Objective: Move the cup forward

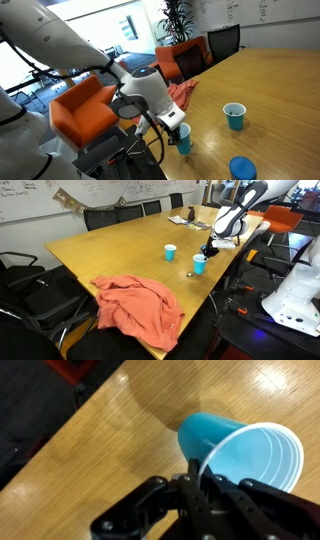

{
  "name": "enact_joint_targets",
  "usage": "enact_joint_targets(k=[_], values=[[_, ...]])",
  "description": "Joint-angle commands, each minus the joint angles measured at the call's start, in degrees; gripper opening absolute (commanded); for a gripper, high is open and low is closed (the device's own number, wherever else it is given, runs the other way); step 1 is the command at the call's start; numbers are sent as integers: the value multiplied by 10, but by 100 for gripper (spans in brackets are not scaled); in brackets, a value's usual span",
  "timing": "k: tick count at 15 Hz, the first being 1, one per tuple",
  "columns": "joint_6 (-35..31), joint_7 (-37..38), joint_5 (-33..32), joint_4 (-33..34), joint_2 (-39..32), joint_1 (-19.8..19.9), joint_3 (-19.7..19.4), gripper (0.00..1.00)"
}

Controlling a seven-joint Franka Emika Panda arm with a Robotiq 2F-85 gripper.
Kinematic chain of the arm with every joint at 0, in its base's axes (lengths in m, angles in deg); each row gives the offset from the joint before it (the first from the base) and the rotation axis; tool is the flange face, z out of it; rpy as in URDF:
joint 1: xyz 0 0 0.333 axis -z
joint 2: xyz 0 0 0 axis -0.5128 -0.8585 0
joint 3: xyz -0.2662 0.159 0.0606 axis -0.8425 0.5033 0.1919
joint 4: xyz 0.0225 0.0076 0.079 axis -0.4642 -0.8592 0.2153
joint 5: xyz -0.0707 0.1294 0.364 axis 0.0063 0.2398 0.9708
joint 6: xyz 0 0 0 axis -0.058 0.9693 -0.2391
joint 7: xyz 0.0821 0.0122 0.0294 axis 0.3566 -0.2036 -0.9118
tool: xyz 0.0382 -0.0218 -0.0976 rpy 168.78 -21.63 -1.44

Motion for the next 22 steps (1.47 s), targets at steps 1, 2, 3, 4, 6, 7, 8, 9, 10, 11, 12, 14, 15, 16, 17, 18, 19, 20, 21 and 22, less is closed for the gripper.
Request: enact_joint_targets(k=[1,2,3,4,6,7,8,9,10,11,12,14,15,16,17,18,19,20,21,22], values=[[-45,-67,56,-90,73,31,-8,1],[-57,-75,64,-102,81,36,-14,1],[-79,-73,74,-110,84,41,-19,1],[-81,-79,92,-77,58,45,-24,1],[-104,-70,122,-81,61,47,-29,1],[-111,-67,134,-79,58,47,-29,1],[-114,-62,141,-77,54,47,-30,1],[-114,-58,146,-72,44,46,-31,1],[-112,-57,149,-69,37,46,-32,1],[-109,-57,154,-64,28,45,-31,1],[-108,-56,159,-58,17,45,-31,1],[-109,-50,166,-44,-8,47,-32,1],[-110,-47,168,-36,-20,48,-32,1],[-107,-44,170,-25,-35,49,-33,1],[-106,-38,167,-16,-49,50,-35,1],[-105,-32,165,-7,-61,50,-36,1],[-105,-29,163,1,-72,50,-38,1],[-103,-27,163,9,-83,50,-39,1],[-103,-22,162,16,-92,49,-40,1],[-101,-20,159,22,-101,47,-43,1]])
